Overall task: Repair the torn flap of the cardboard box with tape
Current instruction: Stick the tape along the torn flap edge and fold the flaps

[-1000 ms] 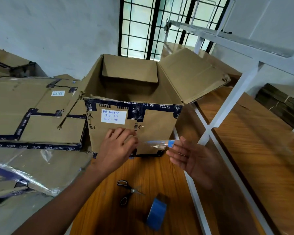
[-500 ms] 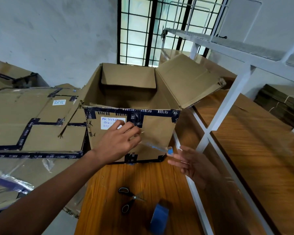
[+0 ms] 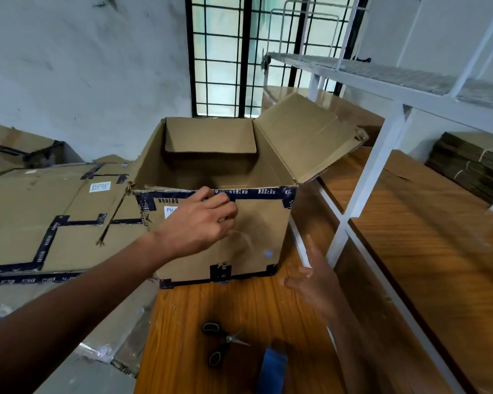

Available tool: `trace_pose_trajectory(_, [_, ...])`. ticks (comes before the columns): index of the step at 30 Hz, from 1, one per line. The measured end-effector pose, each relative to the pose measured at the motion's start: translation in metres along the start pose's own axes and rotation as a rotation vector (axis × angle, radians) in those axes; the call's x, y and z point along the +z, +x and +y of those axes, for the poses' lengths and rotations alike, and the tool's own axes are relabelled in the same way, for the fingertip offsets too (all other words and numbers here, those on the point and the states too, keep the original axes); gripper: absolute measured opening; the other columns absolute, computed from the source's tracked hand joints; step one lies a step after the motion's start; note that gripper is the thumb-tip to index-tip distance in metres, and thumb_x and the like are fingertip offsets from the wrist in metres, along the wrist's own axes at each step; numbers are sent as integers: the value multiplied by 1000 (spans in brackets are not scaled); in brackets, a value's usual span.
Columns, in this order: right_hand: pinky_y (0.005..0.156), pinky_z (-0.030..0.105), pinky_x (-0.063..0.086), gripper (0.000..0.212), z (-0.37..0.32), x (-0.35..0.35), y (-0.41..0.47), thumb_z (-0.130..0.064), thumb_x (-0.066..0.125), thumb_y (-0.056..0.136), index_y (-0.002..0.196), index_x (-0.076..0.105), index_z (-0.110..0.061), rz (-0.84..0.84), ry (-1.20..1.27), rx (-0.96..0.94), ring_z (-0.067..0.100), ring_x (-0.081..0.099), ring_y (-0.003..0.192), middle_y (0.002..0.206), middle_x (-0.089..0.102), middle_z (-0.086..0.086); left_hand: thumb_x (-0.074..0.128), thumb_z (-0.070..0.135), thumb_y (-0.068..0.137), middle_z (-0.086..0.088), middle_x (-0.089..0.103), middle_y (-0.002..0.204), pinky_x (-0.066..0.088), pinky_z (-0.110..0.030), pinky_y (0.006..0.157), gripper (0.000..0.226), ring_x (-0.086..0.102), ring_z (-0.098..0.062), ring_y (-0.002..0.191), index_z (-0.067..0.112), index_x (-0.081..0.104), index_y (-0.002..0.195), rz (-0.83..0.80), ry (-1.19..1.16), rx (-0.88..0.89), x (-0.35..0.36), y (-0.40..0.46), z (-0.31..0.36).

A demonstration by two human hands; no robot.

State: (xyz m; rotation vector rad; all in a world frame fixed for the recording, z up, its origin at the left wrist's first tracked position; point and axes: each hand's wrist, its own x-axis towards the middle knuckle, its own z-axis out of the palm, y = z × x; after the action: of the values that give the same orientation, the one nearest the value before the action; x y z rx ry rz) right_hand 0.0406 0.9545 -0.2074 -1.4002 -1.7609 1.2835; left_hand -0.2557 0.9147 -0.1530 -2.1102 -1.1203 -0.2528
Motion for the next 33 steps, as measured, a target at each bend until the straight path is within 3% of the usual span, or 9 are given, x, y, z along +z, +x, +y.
trace_pose_trajectory(4, [120,53,37,128,-4,17,-13,-32,94,73,159,3,-59,23,-166,-220,19,18,158,173,12,-15,69,42,100,-1,65,123,47,-45,91,26,57,-25,116,20,78,110,-71,2,12,-19,17,-10])
trace_pose_trajectory(7, [122,60,33,129,-4,32,-16,-43,94,70,152,-1,-70,-9,-248,-283,20,11,160,173,6,-21,66,47,101,3,64,123,47,-45,91,26,56,-22,115,25,78,106,-133,-16,5,-29,27,-12])
trace_pose_trajectory(12, [121,48,35,133,1,69,-31,-50,94,67,157,-4,-62,6,-196,-330,15,12,158,171,7,-23,62,52,100,3,62,126,47,-46,91,28,55,-22,119,29,77,106,-227,7,-1,-41,39,-13])
trace_pose_trajectory(15, [118,50,45,139,5,93,-35,-55,94,63,156,-9,-61,83,-129,-322,18,20,158,170,6,-22,61,49,99,1,63,126,46,-46,90,29,54,-23,119,27,77,107,-254,53,6,-50,49,-12])
trace_pose_trajectory(18, [117,45,46,137,8,113,-34,-58,92,63,159,-6,-51,231,-178,-368,13,12,158,172,-2,-20,64,49,95,0,63,127,47,-47,89,31,54,-25,120,25,76,111,-272,106,10,-59,60,-11])
trace_pose_trajectory(20, [116,41,46,127,8,119,-33,-59,91,66,160,8,-40,390,-259,-432,10,9,154,174,-4,-11,67,49,93,0,64,127,46,-46,87,31,55,-25,119,25,76,112,-276,122,13,-65,68,-11])
trace_pose_trajectory(23, [107,46,54,106,8,118,-25,-52,89,71,155,29,-26,567,-328,-500,21,27,150,173,14,3,68,45,91,0,64,127,47,-46,85,29,56,-26,118,23,76,109,-273,128,14,-73,77,-12])
trace_pose_trajectory(29, [101,46,55,44,10,109,-5,-43,82,89,127,68,-26,663,-342,-671,20,42,142,157,45,-2,72,34,85,-3,68,122,51,-46,79,17,59,-28,112,19,74,92,-262,128,17,-84,88,-13])
trace_pose_trajectory(33, [97,43,54,16,13,104,0,-29,79,94,109,77,-24,700,-286,-786,18,52,132,141,61,-3,70,37,85,-2,66,125,51,-45,80,20,58,-28,115,21,75,95,-267,131,4,-83,88,-17])
